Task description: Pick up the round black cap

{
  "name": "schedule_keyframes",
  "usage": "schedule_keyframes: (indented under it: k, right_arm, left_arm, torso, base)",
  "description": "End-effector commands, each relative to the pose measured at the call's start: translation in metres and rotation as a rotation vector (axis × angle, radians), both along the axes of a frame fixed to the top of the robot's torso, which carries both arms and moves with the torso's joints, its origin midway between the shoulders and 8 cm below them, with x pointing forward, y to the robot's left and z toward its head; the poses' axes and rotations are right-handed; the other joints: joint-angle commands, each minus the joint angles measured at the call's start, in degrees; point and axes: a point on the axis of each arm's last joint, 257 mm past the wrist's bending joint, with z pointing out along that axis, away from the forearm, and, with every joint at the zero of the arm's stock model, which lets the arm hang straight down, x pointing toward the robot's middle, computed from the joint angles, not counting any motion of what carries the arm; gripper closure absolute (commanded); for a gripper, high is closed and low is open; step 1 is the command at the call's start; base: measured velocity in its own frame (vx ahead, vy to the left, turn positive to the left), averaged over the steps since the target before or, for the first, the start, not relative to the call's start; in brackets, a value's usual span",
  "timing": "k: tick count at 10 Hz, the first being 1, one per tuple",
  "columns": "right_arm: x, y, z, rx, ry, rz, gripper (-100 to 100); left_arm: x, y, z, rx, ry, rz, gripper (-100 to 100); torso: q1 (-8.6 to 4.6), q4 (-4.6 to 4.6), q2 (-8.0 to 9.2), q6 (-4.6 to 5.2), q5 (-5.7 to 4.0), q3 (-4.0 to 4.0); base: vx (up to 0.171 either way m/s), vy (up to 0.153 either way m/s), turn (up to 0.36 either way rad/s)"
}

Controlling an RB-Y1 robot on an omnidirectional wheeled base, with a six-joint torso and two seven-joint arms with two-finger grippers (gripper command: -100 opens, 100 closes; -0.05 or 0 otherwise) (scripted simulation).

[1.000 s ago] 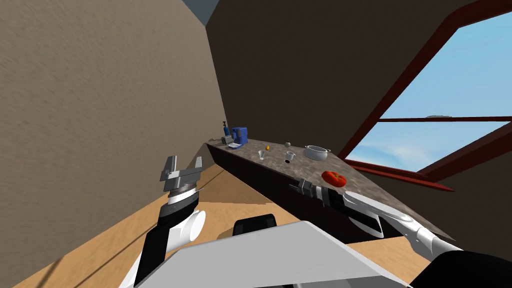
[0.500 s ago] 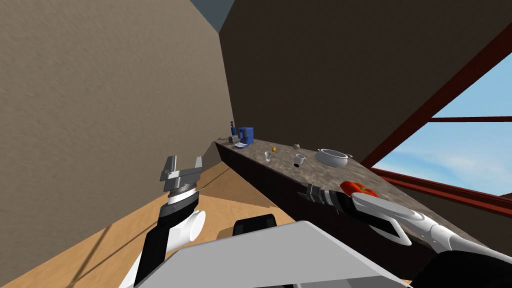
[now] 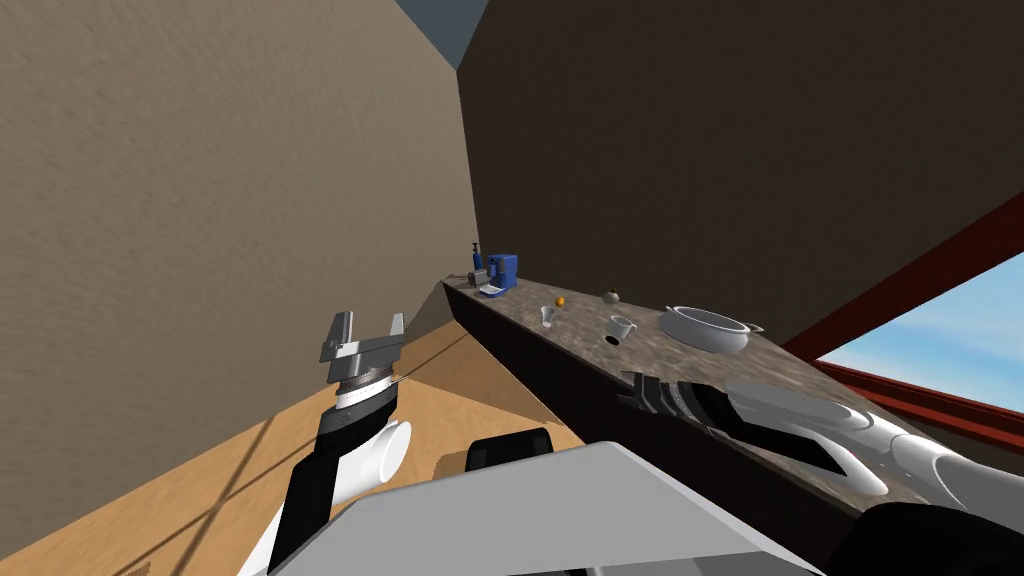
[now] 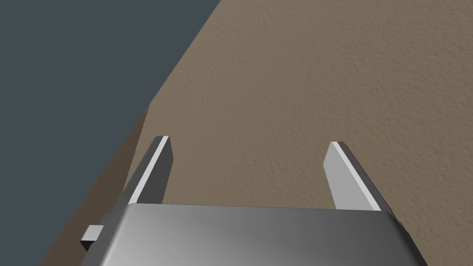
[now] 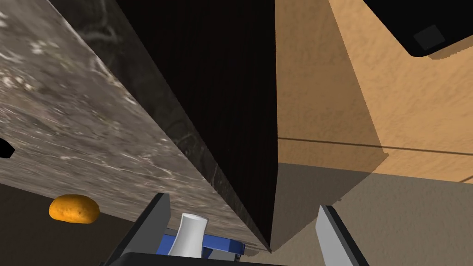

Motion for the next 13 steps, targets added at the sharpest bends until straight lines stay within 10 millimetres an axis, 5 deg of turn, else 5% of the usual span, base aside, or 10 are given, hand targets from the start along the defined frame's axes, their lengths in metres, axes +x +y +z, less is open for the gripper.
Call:
schedule_keyframes:
  k: [1,3,7,9,10,12,13]
  right_arm:
    - [-0.004,-0.01,-0.006,-0.019,0.012,-0.003,-100]
    - [-0.032,-0.056,-0.012,-0.122,0.106,-0.009,-100]
    - [-0.043,-0.086,-0.007,-0.2,0.159,0.001,-100]
    - [-0.073,-0.127,-0.004,-0.29,0.253,-0.005,-100]
    - [-0.073,-0.129,-0.003,-0.295,0.254,-0.007,-100]
    - [-0.109,-0.164,-0.001,-0.366,0.349,-0.024,-100]
    - [-0.105,-0.164,0.0,-0.366,0.341,-0.023,-100]
  left_arm:
    - [0.0,0.0,0.0,0.0,0.0,0.0,0]
    - [0.0,0.0,0.0,0.0,0.0,0.0,0]
    - [0.0,0.0,0.0,0.0,0.0,0.0,0]
    - [0.0,0.0,0.0,0.0,0.0,0.0,0]
    - [0.0,0.0,0.0,0.0,0.0,0.0,0]
    - [0.0,0.0,0.0,0.0,0.0,0.0,0]
    - [0.0,0.0,0.0,0.0,0.0,0.0,0]
  torso:
    - [0.0,0.0,0.0,0.0,0.0,0.0]
    - [-0.01,0.01,0.05,-0.04,0.0,0.03]
    - [-0.02,0.01,0.01,-0.04,0.01,0.01]
    - [-0.07,-0.01,-0.06,-0.03,-0.01,-0.03]
    - [-0.1,-0.05,-0.26,-0.04,-0.02,-0.14]
    - [-0.12,-0.05,-0.21,-0.01,-0.03,-0.12]
    - [-0.24,-0.06,-0.28,-0.03,-0.06,-0.16]
  base:
    - [0.025,0.003,-0.008]
    - [0.072,0.027,0.289]
    - [0.059,0.005,0.107]
    - [0.112,-0.009,0.247]
    - [0.122,-0.02,0.105]
    - [0.121,-0.042,0.207]
    - [0.109,-0.065,0.094]
